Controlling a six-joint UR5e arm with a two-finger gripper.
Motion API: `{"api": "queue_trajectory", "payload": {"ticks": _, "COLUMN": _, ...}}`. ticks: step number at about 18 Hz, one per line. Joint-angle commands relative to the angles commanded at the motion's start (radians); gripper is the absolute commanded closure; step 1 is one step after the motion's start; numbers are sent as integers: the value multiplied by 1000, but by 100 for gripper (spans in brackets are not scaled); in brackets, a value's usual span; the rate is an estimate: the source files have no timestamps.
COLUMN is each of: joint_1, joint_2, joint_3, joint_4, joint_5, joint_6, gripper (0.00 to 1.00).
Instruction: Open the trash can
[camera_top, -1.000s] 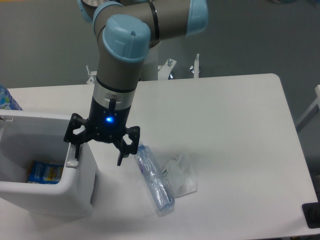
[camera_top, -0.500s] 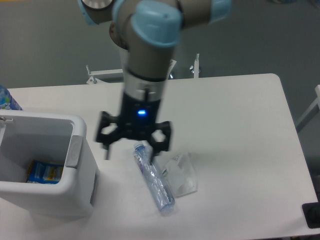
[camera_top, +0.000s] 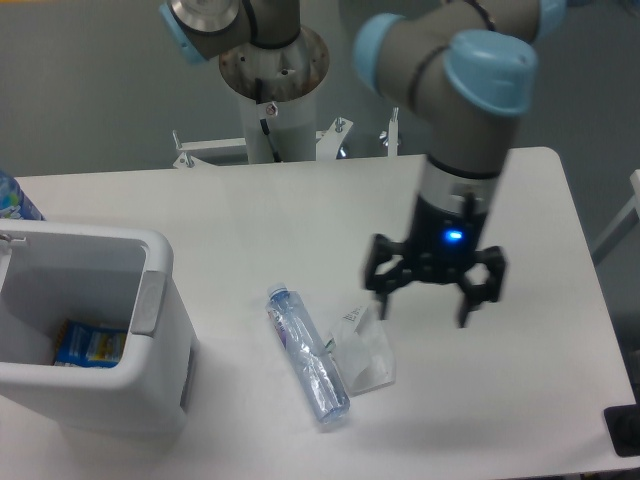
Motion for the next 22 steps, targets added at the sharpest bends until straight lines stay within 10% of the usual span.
{"api": "queue_trajectory", "payload": {"ticks": 7, "joint_1": 63, "joint_2": -86, "joint_3": 17, "joint_4": -9, "joint_5": 167, "joint_6": 405, "gripper": 0}}
{"api": "queue_trajectory", "payload": {"ticks": 22, "joint_1": 63, "joint_2": -89, "joint_3": -14, "joint_4": -8, "joint_5": 210, "joint_6": 424, "gripper": 0}}
